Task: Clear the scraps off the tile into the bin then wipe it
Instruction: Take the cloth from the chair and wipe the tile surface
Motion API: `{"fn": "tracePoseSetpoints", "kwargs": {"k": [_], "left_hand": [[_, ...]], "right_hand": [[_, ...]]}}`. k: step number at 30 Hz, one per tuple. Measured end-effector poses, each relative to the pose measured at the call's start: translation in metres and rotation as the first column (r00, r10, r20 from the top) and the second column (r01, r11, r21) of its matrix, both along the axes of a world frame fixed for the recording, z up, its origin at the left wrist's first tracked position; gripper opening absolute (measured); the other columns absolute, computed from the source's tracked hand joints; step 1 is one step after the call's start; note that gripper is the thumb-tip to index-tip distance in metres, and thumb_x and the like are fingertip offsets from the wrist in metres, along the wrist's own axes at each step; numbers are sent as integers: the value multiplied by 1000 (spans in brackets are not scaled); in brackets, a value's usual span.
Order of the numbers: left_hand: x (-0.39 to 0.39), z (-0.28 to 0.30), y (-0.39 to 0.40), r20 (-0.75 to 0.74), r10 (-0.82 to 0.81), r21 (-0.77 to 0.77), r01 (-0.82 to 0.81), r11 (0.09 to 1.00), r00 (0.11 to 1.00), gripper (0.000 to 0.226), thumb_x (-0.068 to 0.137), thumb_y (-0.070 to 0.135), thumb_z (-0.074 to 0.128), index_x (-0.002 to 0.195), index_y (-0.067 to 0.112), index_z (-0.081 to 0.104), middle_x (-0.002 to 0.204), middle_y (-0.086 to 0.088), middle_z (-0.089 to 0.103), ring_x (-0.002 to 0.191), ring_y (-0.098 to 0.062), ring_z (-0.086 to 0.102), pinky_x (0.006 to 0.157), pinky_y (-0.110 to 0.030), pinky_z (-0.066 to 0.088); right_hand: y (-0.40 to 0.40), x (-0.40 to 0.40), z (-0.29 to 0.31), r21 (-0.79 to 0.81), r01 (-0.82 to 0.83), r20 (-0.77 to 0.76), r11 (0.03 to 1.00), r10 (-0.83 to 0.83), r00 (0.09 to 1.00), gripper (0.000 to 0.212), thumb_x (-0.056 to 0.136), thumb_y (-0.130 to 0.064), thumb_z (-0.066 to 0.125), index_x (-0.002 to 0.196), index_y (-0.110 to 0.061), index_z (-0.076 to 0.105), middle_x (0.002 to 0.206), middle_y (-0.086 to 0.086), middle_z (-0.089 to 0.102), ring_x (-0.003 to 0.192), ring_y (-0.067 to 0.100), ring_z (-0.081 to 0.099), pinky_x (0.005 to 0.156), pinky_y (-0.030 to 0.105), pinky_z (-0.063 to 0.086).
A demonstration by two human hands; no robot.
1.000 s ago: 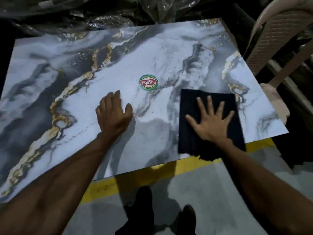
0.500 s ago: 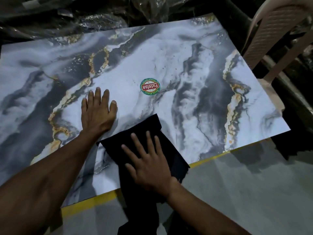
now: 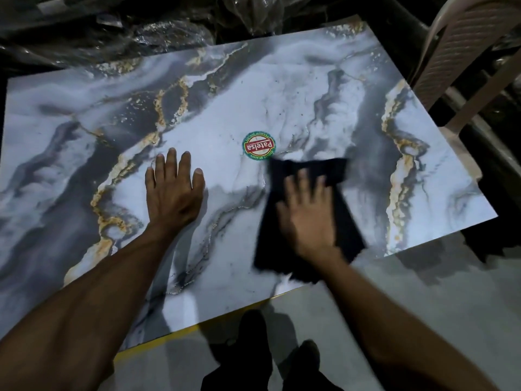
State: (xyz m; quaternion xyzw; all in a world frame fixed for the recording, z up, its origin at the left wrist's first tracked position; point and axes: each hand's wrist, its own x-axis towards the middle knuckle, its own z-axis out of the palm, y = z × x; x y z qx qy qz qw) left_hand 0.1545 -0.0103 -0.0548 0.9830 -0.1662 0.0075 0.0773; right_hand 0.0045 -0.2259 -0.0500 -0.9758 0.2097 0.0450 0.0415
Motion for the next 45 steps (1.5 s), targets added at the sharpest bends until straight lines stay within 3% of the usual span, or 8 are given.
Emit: {"fn": "tracePoseSetpoints", "kwargs": {"k": [6, 12, 15, 19, 28, 38, 41, 45], "left_hand": [[-3, 1, 0, 58, -15, 39, 13, 999, 998, 51, 102, 35, 19, 144, 13, 39, 150, -19, 39, 138, -40, 34, 111, -51, 26], [-3, 1, 1, 32, -20, 5, 20, 1000, 999, 54, 101, 36, 17, 145, 13, 37, 152, -19, 36, 140, -40, 31, 113, -53, 24], [-3, 3, -2, 27, -2, -35, 3, 999, 1000, 56, 100, 39, 16, 144, 14, 38, 152, -17, 36, 140, -39, 31, 113, -52, 23], [-1, 5, -3, -4, 28, -55, -28, 998, 1000, 58, 99, 41, 14, 145, 13, 38, 153, -16, 35, 142, -37, 29, 114, -51, 21], [2, -1, -2, -47, 218, -92, -222, 971, 975, 61, 99, 41, 11, 152, 13, 23, 162, -11, 11, 150, -28, 10, 120, -48, 11], [4, 2, -7, -94, 248, 12, -248, 969, 964, 65, 97, 49, 5, 153, 19, 20, 162, -8, 13, 150, -27, 9, 121, -47, 7], [6, 1, -7, -99, 252, 12, -252, 968, 963, 68, 95, 52, 4, 153, 18, 21, 162, -9, 15, 149, -29, 11, 120, -47, 8], [5, 2, -7, -79, 257, 7, -257, 966, 963, 68, 97, 51, 3, 152, 18, 25, 161, -10, 19, 148, -30, 15, 119, -48, 10]], "right_hand": [[79, -50, -4, 88, -396, 27, 914, 395, 918, 61, 93, -52, 38, 147, -24, 42, 159, 8, 28, 144, 44, 24, 113, 57, 24], [-91, -20, 3, -3, 231, -97, 973, -230, 968, 76, 89, -69, 17, 155, -32, 17, 164, 4, 6, 148, 44, 6, 117, 63, 5], [-139, 5, 9, 34, 338, -125, 941, -331, 935, 76, 91, -72, 14, 156, -33, 7, 164, 4, -5, 148, 43, -6, 117, 62, -2], [-108, 52, 8, 15, 285, -86, 958, -283, 955, 74, 94, -66, 18, 156, -28, 8, 164, 10, -3, 146, 49, -4, 116, 62, -2], [59, 95, -5, 92, -411, 39, 907, 409, 912, 65, 89, -58, 33, 144, -26, 46, 156, 11, 34, 141, 48, 28, 115, 60, 22], [-155, 111, 8, 32, 259, -100, 965, -255, 962, 76, 93, -69, 16, 156, -28, 5, 164, 8, -6, 148, 44, -6, 119, 55, -4], [-141, 143, 8, 35, 238, -80, 971, -235, 969, 75, 95, -65, 19, 157, -25, 6, 163, 12, -5, 146, 48, -6, 118, 58, -4], [-38, 183, 1, 71, -104, -14, 992, 105, 994, 71, 96, -59, 30, 155, -23, 15, 163, 16, 3, 145, 51, -1, 116, 60, -3]]}}
